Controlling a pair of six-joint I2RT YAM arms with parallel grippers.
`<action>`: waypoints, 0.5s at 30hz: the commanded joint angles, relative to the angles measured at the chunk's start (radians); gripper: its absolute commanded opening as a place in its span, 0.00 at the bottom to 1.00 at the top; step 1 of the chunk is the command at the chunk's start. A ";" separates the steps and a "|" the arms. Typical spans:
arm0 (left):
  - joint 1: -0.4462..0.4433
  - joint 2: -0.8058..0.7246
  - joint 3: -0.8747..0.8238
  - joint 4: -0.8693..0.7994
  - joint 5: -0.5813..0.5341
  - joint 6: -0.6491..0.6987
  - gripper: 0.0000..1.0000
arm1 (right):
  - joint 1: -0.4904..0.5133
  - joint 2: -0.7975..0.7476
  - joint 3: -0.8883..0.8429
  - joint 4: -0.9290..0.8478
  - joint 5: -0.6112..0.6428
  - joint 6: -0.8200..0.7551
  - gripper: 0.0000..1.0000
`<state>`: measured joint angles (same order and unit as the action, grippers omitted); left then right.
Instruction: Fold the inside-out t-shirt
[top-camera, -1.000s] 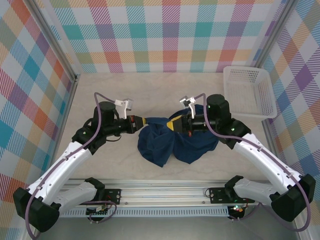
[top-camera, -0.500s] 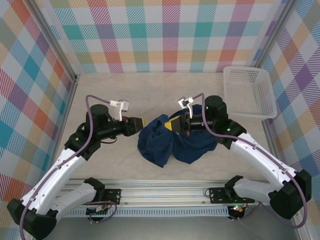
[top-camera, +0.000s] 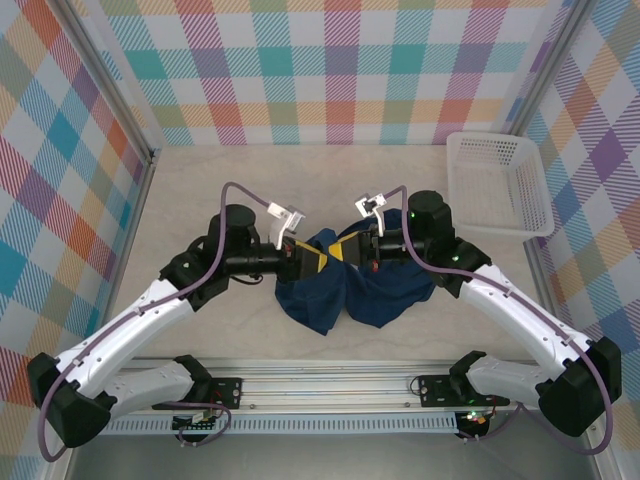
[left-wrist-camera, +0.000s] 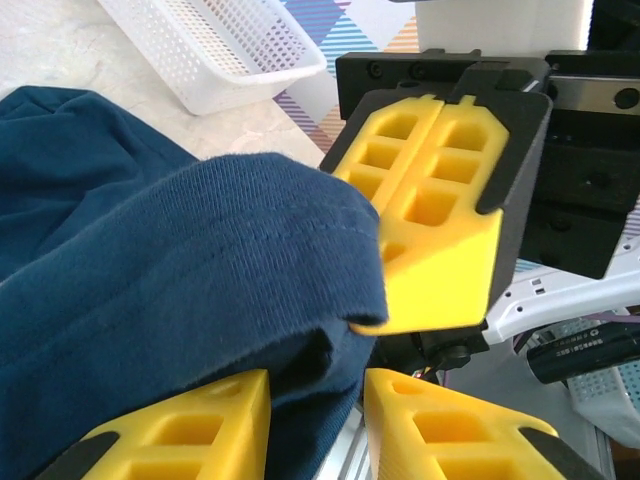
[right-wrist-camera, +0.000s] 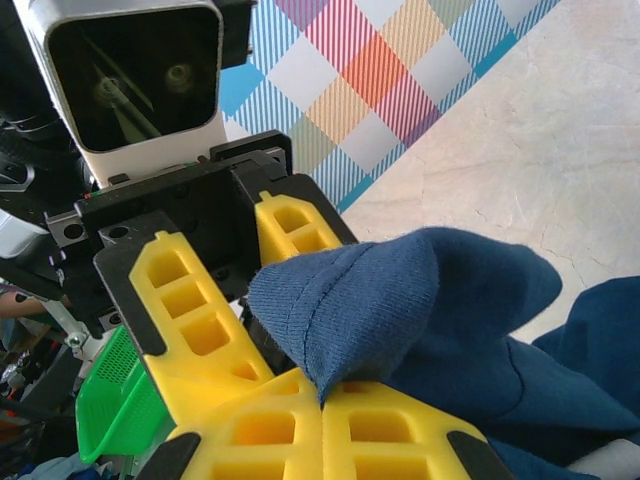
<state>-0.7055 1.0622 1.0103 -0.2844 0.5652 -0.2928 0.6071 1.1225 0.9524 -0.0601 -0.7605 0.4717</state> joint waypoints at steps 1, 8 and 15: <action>-0.012 0.014 0.046 0.036 0.032 0.034 0.27 | -0.007 -0.012 -0.001 0.030 -0.010 -0.002 0.00; -0.012 0.020 0.057 -0.018 -0.031 0.060 0.28 | -0.007 -0.015 -0.003 0.021 -0.008 -0.011 0.00; -0.011 0.007 0.060 -0.030 -0.072 0.080 0.33 | -0.006 -0.020 -0.001 0.020 -0.006 -0.012 0.00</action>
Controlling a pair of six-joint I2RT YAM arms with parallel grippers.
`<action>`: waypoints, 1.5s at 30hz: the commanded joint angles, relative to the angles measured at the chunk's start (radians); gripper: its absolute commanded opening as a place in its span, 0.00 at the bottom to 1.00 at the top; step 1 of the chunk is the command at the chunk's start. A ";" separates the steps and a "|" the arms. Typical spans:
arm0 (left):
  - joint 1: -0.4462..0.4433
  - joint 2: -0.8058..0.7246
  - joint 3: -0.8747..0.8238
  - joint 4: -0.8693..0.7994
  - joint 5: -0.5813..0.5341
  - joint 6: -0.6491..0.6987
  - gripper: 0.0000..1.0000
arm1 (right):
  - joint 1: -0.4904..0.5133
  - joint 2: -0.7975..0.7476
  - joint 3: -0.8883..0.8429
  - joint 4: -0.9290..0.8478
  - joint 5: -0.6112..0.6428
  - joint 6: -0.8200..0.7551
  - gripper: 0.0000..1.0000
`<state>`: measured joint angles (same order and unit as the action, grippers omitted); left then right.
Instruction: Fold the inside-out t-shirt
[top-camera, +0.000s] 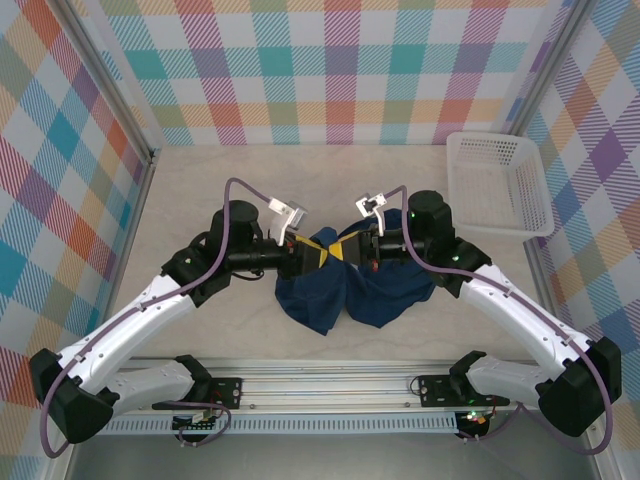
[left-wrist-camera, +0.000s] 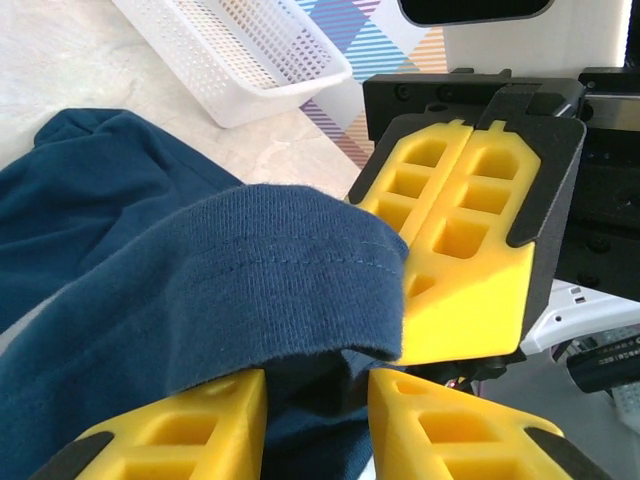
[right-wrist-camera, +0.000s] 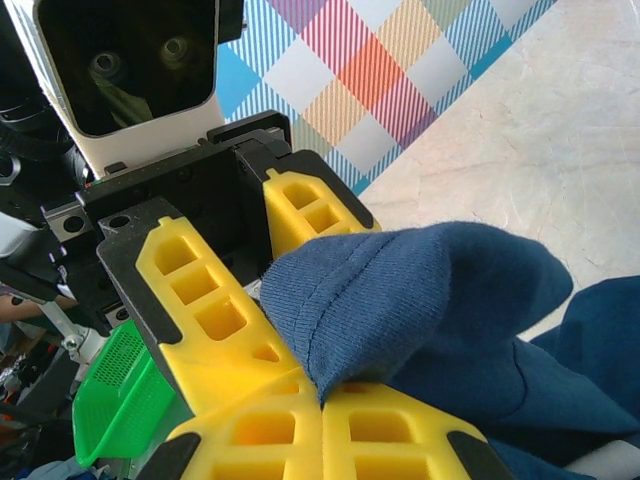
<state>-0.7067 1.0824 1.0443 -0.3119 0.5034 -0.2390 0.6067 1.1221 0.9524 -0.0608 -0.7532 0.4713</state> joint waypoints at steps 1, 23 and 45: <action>-0.011 -0.006 0.027 0.002 0.011 0.024 0.33 | -0.007 -0.021 -0.001 0.019 -0.014 -0.011 0.00; -0.013 -0.011 0.011 0.050 0.096 0.017 0.00 | -0.007 -0.021 0.000 0.019 0.002 -0.008 0.01; -0.014 -0.043 0.081 -0.047 -0.200 -0.256 0.00 | 0.048 -0.088 0.004 -0.122 0.172 -0.143 0.36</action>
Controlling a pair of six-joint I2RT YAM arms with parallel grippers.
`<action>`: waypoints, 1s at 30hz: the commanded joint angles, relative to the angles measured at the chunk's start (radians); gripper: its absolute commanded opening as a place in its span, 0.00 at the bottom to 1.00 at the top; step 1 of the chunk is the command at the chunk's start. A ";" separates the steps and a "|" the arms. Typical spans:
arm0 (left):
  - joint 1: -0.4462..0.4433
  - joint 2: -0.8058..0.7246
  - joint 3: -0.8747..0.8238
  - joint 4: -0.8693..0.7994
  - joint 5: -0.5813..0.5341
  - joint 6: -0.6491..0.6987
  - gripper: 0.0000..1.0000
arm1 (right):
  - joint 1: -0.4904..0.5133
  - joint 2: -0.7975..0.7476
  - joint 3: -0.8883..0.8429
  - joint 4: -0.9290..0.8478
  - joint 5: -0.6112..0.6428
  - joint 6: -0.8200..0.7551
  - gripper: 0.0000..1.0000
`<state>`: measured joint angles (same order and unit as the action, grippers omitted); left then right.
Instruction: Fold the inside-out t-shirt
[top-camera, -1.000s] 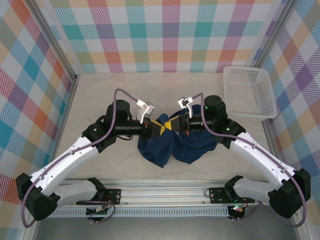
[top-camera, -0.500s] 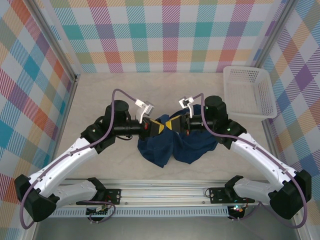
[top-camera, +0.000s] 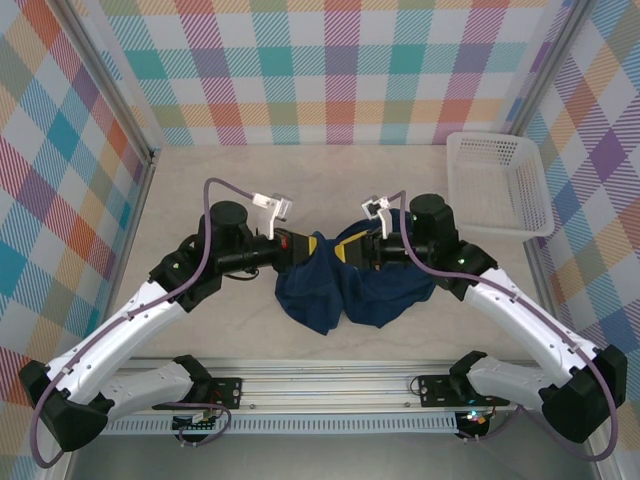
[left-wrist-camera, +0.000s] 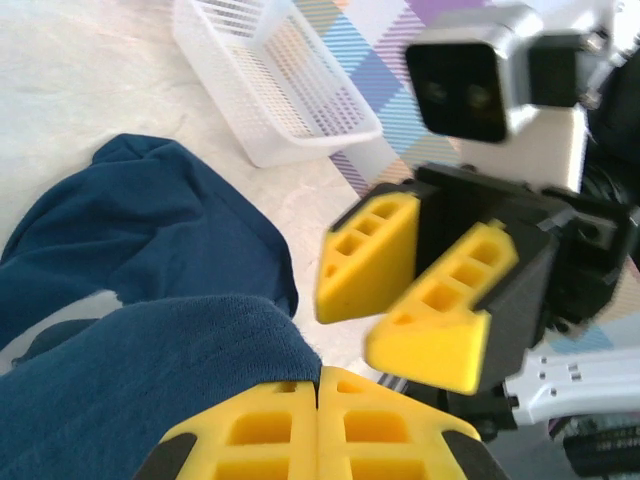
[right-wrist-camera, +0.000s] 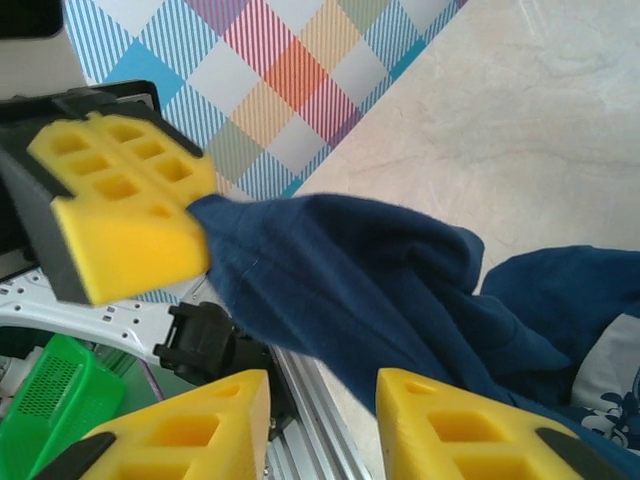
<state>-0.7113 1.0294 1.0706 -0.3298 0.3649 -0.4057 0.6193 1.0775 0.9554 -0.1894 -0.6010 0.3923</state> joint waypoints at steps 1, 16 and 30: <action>-0.010 0.014 0.057 -0.027 -0.057 -0.111 0.00 | 0.055 -0.041 0.000 0.013 0.035 -0.073 0.37; -0.039 0.017 0.080 0.001 0.005 -0.137 0.00 | 0.151 0.095 -0.001 0.187 0.244 -0.036 0.43; -0.039 0.023 0.077 -0.011 0.018 -0.060 0.00 | 0.091 -0.065 -0.082 0.026 0.345 -0.111 0.00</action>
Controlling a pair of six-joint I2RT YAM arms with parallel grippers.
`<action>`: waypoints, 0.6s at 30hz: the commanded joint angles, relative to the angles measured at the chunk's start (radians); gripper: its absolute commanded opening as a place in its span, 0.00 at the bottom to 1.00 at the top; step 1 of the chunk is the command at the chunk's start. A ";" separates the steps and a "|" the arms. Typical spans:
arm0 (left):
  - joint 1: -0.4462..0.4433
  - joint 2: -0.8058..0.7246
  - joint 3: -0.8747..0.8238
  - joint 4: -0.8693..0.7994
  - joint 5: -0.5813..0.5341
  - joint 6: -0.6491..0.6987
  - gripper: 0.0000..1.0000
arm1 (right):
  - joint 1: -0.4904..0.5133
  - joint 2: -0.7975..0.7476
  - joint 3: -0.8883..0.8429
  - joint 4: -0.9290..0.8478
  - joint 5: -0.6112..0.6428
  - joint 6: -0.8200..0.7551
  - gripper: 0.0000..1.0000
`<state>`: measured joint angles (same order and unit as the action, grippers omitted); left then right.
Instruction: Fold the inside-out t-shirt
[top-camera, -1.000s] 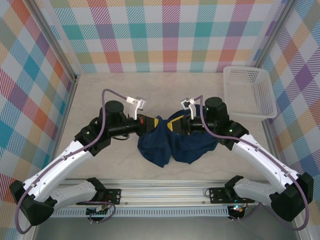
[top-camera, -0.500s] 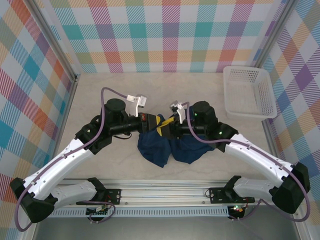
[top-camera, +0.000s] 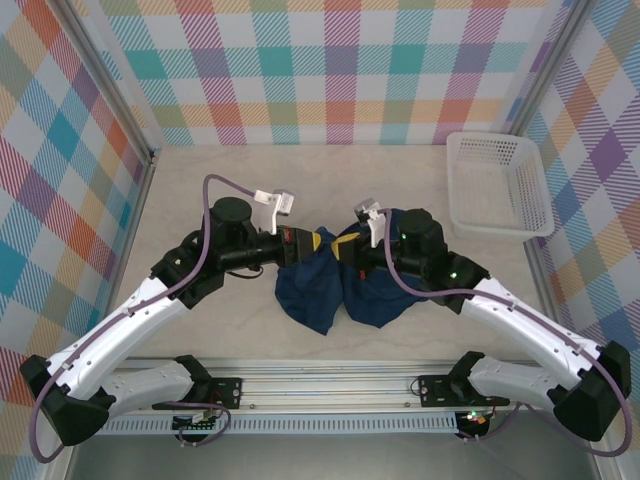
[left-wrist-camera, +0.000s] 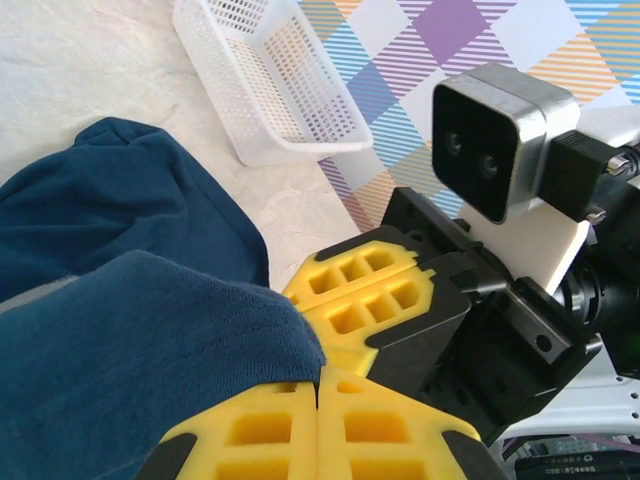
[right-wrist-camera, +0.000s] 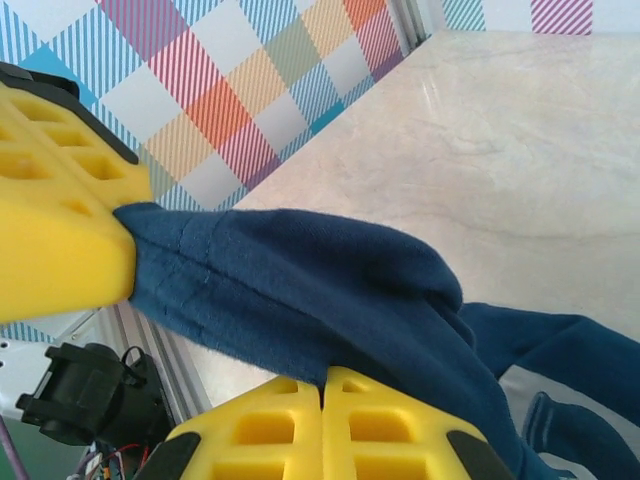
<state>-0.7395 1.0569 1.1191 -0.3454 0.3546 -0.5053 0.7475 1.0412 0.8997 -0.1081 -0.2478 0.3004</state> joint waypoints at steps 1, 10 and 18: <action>-0.012 -0.006 0.024 0.001 0.025 0.050 0.02 | -0.050 -0.036 -0.033 -0.053 -0.035 -0.011 0.00; -0.011 -0.049 -0.038 -0.049 0.003 0.161 0.45 | -0.172 -0.066 -0.054 -0.047 -0.206 0.050 0.00; -0.011 -0.006 -0.181 -0.051 -0.197 0.214 0.58 | -0.227 -0.078 -0.064 -0.038 -0.258 0.082 0.00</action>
<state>-0.7441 1.0084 0.9768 -0.3759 0.2474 -0.3370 0.5320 0.9821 0.8452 -0.1596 -0.4549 0.3607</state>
